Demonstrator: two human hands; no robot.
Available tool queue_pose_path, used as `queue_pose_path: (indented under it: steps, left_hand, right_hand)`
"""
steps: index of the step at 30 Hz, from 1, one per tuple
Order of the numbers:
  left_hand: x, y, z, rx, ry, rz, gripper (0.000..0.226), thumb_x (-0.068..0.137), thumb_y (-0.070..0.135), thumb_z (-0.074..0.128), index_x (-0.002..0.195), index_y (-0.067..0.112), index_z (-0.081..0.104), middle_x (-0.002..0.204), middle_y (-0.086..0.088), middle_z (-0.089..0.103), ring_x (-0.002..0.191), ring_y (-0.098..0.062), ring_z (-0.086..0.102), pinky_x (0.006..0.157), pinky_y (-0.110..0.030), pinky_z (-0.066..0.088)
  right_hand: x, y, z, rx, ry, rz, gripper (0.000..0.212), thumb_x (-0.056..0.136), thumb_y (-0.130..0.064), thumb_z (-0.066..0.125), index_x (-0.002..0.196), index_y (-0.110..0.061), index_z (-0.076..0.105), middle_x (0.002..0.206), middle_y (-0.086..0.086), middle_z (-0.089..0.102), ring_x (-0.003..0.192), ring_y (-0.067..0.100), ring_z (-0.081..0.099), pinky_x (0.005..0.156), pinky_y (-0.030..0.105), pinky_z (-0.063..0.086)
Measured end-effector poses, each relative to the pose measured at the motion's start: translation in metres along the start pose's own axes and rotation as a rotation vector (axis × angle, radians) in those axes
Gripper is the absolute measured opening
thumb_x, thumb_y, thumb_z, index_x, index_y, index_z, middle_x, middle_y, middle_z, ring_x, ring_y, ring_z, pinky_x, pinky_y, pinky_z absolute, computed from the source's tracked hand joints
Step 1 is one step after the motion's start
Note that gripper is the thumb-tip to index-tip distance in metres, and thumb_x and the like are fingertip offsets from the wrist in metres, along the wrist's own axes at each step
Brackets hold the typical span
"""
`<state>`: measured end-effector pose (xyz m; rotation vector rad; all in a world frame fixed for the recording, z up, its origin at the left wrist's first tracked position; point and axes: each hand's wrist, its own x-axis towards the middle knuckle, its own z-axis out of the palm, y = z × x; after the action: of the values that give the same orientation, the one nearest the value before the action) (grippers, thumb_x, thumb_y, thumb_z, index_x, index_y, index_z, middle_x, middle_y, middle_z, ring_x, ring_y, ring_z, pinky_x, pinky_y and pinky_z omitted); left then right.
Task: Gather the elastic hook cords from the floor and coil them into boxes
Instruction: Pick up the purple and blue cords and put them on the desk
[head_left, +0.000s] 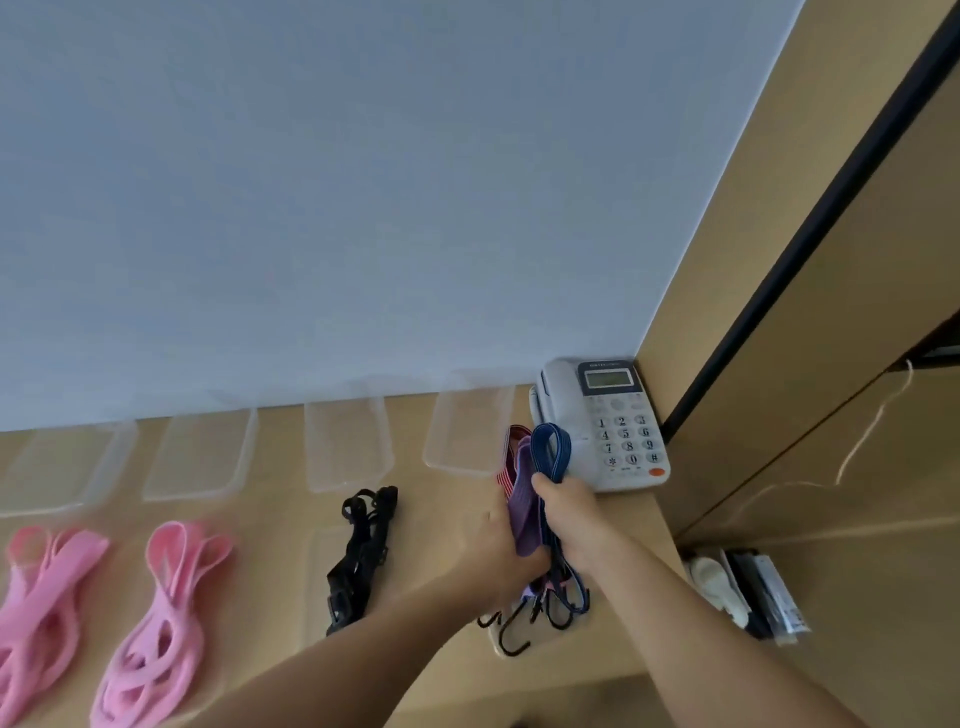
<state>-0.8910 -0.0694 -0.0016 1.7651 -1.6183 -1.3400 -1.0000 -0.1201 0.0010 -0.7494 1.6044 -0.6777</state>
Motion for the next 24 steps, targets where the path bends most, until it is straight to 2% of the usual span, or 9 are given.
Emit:
queue_pose_path:
  steps: [2, 4, 7, 9, 12, 14, 17, 21, 24]
  left_hand:
    - [0.004, 0.001, 0.007, 0.098, 0.007, -0.061, 0.066, 0.076, 0.034, 0.062, 0.135, 0.018, 0.036, 0.109, -0.008, 0.058, 0.102, -0.029, 0.056, 0.090, -0.045, 0.049]
    - [0.008, 0.000, 0.010, 0.204, -0.001, -0.122, 0.066, 0.082, 0.039, 0.061, 0.136, 0.013, 0.035, 0.110, -0.007, 0.053, 0.105, -0.028, 0.050, 0.091, -0.040, 0.044]
    - [0.011, -0.004, 0.007, 0.248, 0.007, -0.217, 0.071, 0.082, 0.054, 0.058, 0.131, 0.008, 0.037, 0.113, -0.009, 0.053, 0.108, -0.028, 0.050, 0.089, -0.038, 0.044]
    - [0.012, -0.010, 0.008, 0.201, 0.048, -0.256, 0.076, 0.083, 0.058, 0.058, 0.134, 0.007, 0.035, 0.117, -0.011, 0.054, 0.113, -0.030, 0.050, 0.093, -0.041, 0.046]
    - [0.012, -0.014, 0.011, 0.231, 0.120, -0.227, 0.088, 0.092, 0.055, 0.051, 0.154, 0.006, 0.013, 0.144, -0.012, 0.040, 0.134, -0.029, 0.035, 0.108, -0.038, 0.031]
    - [0.011, -0.014, 0.011, 0.262, 0.134, -0.160, 0.066, 0.098, 0.047, 0.046, 0.150, 0.010, 0.027, 0.145, -0.010, 0.041, 0.131, -0.028, 0.037, 0.107, -0.035, 0.029]
    - [0.011, -0.016, 0.009, 0.317, 0.046, -0.104, 0.040, 0.102, 0.035, 0.040, 0.138, 0.018, 0.044, 0.132, -0.012, 0.052, 0.120, -0.029, 0.045, 0.100, -0.034, 0.033]
    - [0.012, -0.015, 0.000, 0.345, -0.056, -0.122, 0.040, 0.101, 0.028, 0.037, 0.140, 0.021, 0.044, 0.121, -0.016, 0.058, 0.110, -0.033, 0.052, 0.096, -0.038, 0.042]
    - [0.012, -0.008, -0.015, 0.303, -0.122, -0.171, 0.044, 0.096, 0.019, 0.041, 0.139, 0.016, 0.050, 0.133, -0.016, 0.057, 0.116, -0.032, 0.055, 0.100, -0.037, 0.046]
  right_hand:
    - [0.003, 0.001, -0.002, -0.119, -0.009, -0.042, 0.013, 0.095, -0.012, 0.051, 0.088, -0.004, 0.058, 0.086, 0.017, 0.061, 0.077, 0.026, 0.059, 0.067, 0.033, 0.046]
    - [0.005, 0.001, -0.003, -0.233, -0.004, -0.082, 0.004, 0.093, -0.010, 0.050, 0.092, -0.007, 0.053, 0.083, 0.012, 0.055, 0.071, 0.021, 0.050, 0.060, 0.028, 0.039]
    - [0.005, -0.003, -0.002, -0.425, 0.028, -0.153, 0.029, 0.093, -0.012, 0.051, 0.117, 0.004, 0.048, 0.109, 0.018, 0.060, 0.095, 0.030, 0.058, 0.079, 0.035, 0.045]
    - [0.000, -0.001, -0.002, -0.538, 0.073, -0.229, 0.049, 0.094, -0.013, 0.050, 0.136, 0.008, 0.034, 0.131, 0.024, 0.051, 0.113, 0.034, 0.054, 0.094, 0.042, 0.045]
    - [-0.012, 0.007, -0.005, -0.688, 0.089, -0.359, 0.065, 0.096, -0.013, 0.047, 0.149, 0.007, 0.016, 0.155, 0.025, 0.023, 0.142, 0.034, 0.027, 0.118, 0.041, 0.023]
    - [-0.014, 0.015, -0.006, -0.806, 0.080, -0.403, 0.068, 0.098, -0.018, 0.044, 0.153, 0.004, 0.010, 0.161, 0.022, 0.006, 0.150, 0.031, 0.007, 0.122, 0.036, 0.007]
    - [-0.012, 0.026, -0.006, -0.907, 0.081, -0.439, 0.066, 0.099, -0.025, 0.042, 0.153, 0.002, 0.016, 0.162, 0.019, 0.005, 0.150, 0.028, 0.005, 0.121, 0.034, 0.003]
    - [-0.007, 0.030, -0.010, -0.979, 0.008, -0.385, 0.051, 0.097, -0.033, 0.046, 0.137, -0.002, 0.041, 0.153, 0.014, 0.033, 0.140, 0.027, 0.028, 0.117, 0.036, 0.023]
    - [-0.006, 0.023, -0.014, -1.043, 0.057, -0.404, 0.057, 0.096, -0.040, 0.047, 0.139, -0.003, 0.041, 0.156, 0.012, 0.029, 0.142, 0.029, 0.026, 0.116, 0.038, 0.024]
